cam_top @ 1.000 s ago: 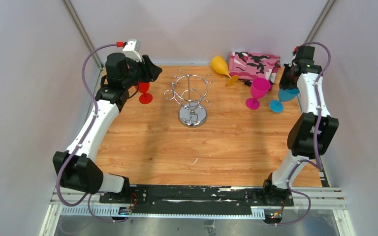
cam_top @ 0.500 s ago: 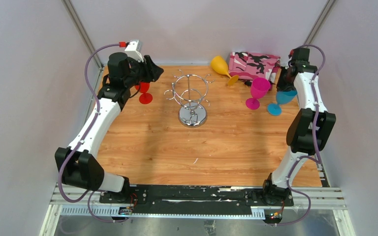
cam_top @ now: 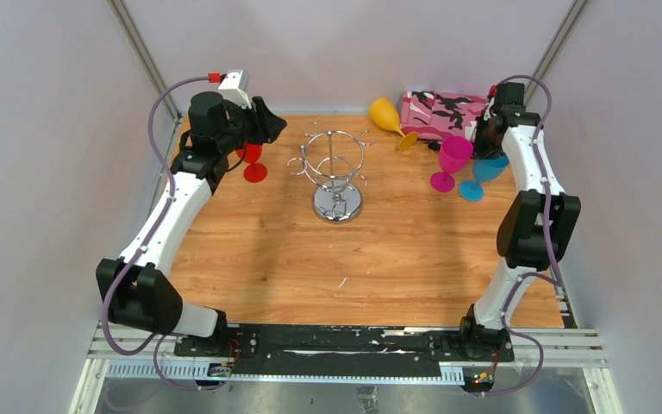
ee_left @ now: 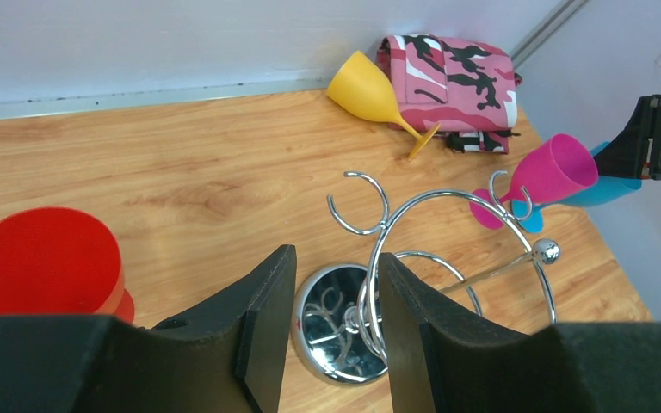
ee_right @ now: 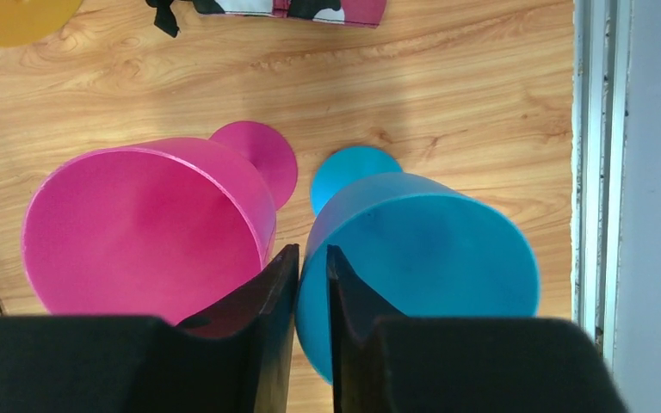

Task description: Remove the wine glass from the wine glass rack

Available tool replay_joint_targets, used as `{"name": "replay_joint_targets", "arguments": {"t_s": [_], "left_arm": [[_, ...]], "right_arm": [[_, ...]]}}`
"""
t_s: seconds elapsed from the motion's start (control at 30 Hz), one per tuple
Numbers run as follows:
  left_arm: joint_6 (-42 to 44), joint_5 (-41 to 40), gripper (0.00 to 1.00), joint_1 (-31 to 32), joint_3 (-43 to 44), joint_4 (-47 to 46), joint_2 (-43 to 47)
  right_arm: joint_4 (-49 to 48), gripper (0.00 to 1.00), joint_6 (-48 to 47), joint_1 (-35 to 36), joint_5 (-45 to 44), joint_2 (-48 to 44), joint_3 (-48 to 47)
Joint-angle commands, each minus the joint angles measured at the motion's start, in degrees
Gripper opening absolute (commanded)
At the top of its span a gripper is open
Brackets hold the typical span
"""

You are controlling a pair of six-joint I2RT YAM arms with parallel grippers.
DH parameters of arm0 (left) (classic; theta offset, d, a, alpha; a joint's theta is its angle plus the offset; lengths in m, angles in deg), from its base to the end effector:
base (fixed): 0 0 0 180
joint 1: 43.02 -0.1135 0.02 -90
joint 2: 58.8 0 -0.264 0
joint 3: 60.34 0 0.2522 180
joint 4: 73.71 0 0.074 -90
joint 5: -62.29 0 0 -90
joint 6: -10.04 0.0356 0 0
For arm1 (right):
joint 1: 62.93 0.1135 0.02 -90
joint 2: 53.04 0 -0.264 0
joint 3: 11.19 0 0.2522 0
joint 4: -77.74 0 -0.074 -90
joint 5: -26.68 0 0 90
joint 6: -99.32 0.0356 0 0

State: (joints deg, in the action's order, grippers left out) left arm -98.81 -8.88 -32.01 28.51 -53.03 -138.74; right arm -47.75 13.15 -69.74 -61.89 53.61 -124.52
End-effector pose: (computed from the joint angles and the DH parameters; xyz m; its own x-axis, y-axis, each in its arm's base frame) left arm 0.3202 -0.0740 0.3905 -0.3481 -0.2438 -0.9052 0.3999 0.8347 -0.3786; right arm 0.4168 -0.0489 0.3145 -0.7275 0.1541 -0.6686 0.1508 0.9865 0.0633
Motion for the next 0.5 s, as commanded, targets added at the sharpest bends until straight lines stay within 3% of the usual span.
{"name": "replay_joint_targets", "arguments": {"t_s": [0.0, 0.17, 0.47], "left_arm": [[0.8, -0.4, 0.45, 0.2, -0.2, -0.2, 0.4], [1.3, -0.9, 0.45, 0.2, -0.3, 0.4, 0.5], [1.2, -0.8, 0.45, 0.2, -0.1, 0.3, 0.3]], "right_arm": [[1.5, 0.26, -0.7, 0.7, -3.2, -0.5, 0.9], [1.8, 0.40, -0.5, 0.9, -3.5, -0.9, 0.7], [1.6, 0.43, 0.1, 1.9, -2.3, -4.1, -1.4]]}}
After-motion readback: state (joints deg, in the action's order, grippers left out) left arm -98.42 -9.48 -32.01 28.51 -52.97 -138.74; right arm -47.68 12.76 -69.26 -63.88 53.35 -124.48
